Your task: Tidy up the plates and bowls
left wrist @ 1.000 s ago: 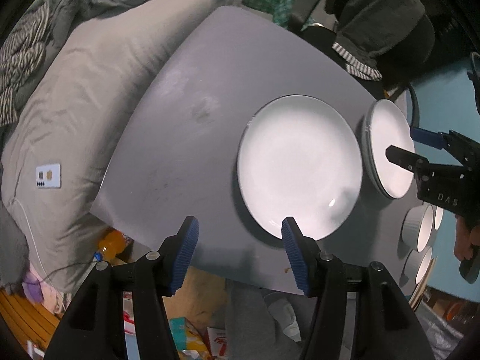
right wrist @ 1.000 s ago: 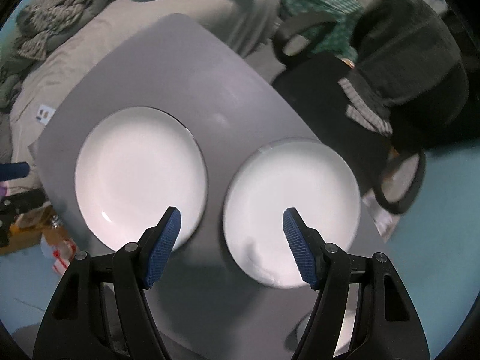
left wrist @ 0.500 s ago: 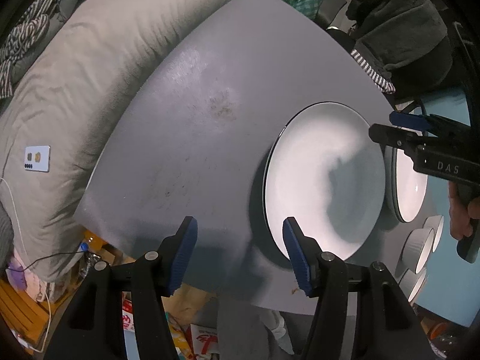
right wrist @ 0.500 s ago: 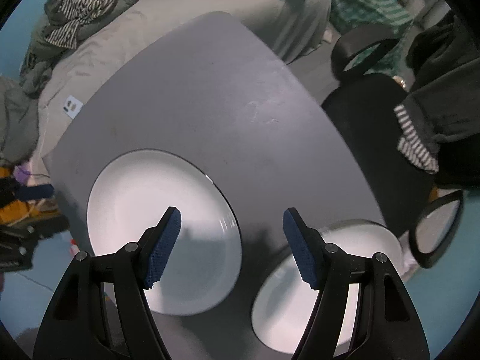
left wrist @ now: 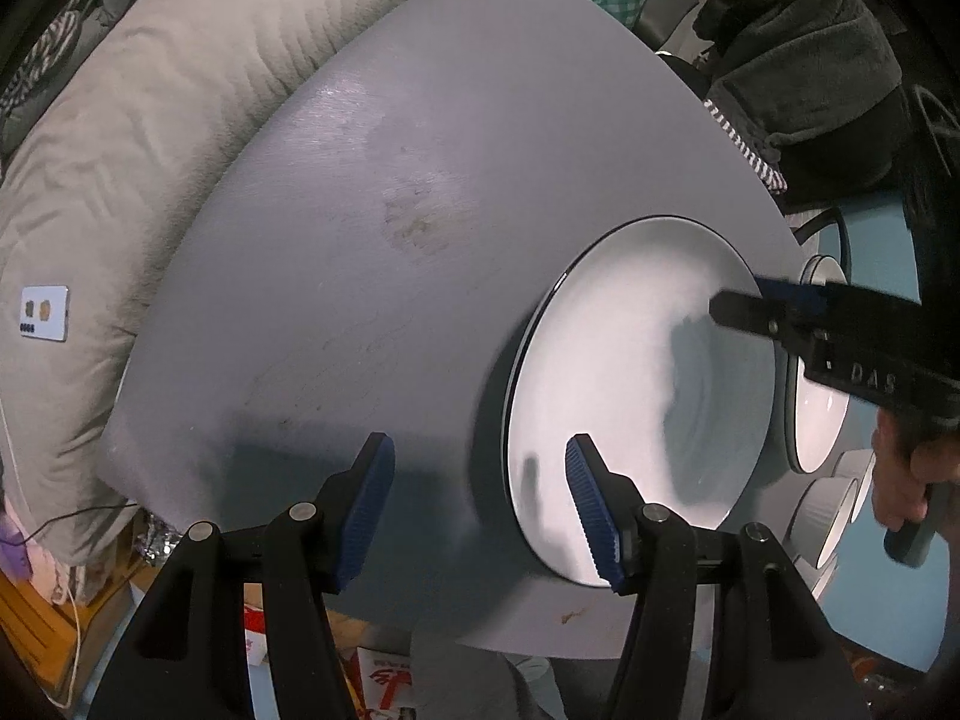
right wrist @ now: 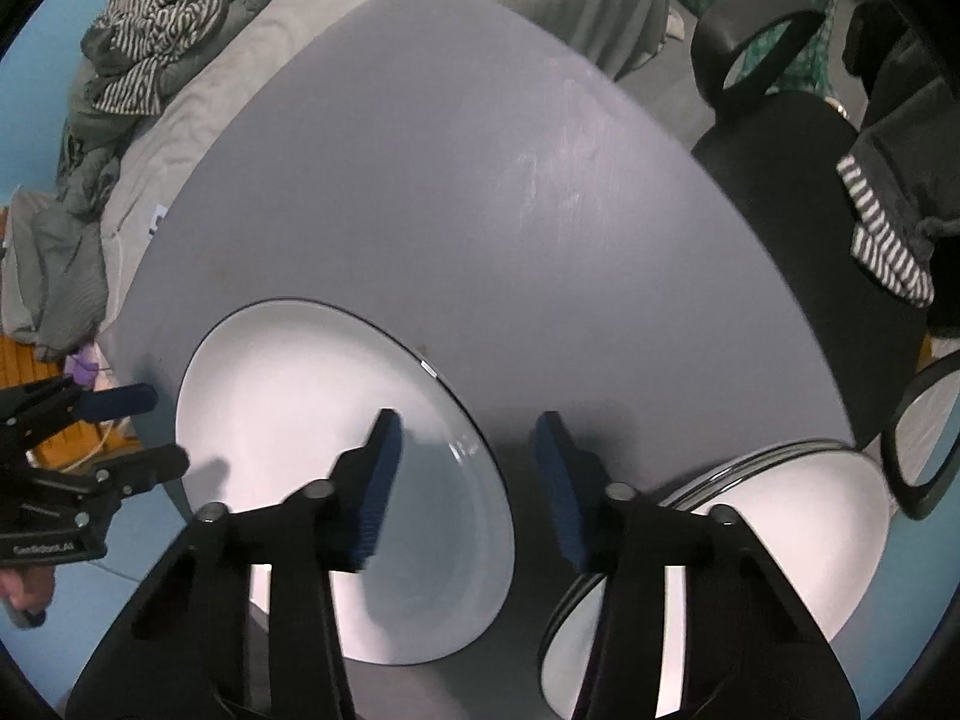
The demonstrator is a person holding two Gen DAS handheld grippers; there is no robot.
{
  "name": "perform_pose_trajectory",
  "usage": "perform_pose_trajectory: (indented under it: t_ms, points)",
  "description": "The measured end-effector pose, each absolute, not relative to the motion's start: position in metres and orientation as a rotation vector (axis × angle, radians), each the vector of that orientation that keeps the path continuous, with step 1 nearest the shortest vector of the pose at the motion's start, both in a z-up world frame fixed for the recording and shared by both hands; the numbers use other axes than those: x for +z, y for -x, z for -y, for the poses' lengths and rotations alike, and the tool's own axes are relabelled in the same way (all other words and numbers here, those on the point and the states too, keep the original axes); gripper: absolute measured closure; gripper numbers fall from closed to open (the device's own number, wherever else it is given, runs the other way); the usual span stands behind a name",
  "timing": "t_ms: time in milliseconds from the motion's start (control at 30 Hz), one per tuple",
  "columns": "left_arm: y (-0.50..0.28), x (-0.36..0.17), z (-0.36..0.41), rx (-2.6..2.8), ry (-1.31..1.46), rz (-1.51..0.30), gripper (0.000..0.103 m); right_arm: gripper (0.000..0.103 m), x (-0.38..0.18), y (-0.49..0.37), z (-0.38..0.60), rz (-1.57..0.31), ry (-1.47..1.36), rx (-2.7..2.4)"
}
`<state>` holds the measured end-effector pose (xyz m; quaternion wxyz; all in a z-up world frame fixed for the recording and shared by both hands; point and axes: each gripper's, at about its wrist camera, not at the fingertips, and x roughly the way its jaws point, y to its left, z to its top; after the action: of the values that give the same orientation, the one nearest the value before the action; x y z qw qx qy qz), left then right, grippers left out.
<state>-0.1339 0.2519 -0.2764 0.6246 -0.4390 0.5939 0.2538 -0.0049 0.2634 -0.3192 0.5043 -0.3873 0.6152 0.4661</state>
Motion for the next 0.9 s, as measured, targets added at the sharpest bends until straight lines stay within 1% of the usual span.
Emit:
perform_pose_trajectory:
  t_ms: [67,167,233,300,367,433,467,633,700,800,900]
  points:
    - [0.134,-0.28,-0.253,0.587,1.014,-1.367,0.043,0.065,-0.322,0.006,-0.261,-1.508,0.927,1.114]
    - [0.136,-0.284,-0.254,0.582,1.023,-1.367,0.043,0.069,-0.325,0.007,-0.258,-1.506,0.938,1.085]
    - [0.134,-0.285,-0.255,0.575,1.011,-1.373,0.043,0.076,-0.324,0.007,-0.256,-1.504,0.937,1.062]
    - [0.134,-0.285,-0.253,0.563,0.99,-1.382,0.043,0.081,-0.325,0.005,-0.254,-1.521,0.926,1.036]
    - [0.13,-0.287,-0.252,0.558,0.971,-1.398,0.043,0.083,-0.326,0.001,-0.25,-1.558,0.899,1.012]
    - [0.128,-0.289,-0.25,0.561,0.948,-1.419,0.049,0.084,-0.326,-0.001,-0.246,-1.58,0.871,0.999]
    - [0.129,-0.291,-0.25,0.565,0.941,-1.429,0.054,0.084,-0.326,-0.002,-0.244,-1.591,0.858,0.994]
    - [0.124,-0.29,-0.247,0.55,0.934,-1.422,0.058,0.088,-0.327,-0.003,-0.227,-1.666,0.744,0.973]
    - [0.123,-0.291,-0.247,0.536,0.927,-1.423,0.067,0.089,-0.328,0.0,-0.221,-1.684,0.711,0.963]
    - [0.118,-0.292,-0.25,0.505,0.918,-1.439,0.075,0.09,-0.328,0.004,-0.213,-1.706,0.667,0.947]
    - [0.117,-0.294,-0.249,0.474,0.919,-1.442,0.079,0.091,-0.329,0.005,-0.205,-1.738,0.612,0.925]
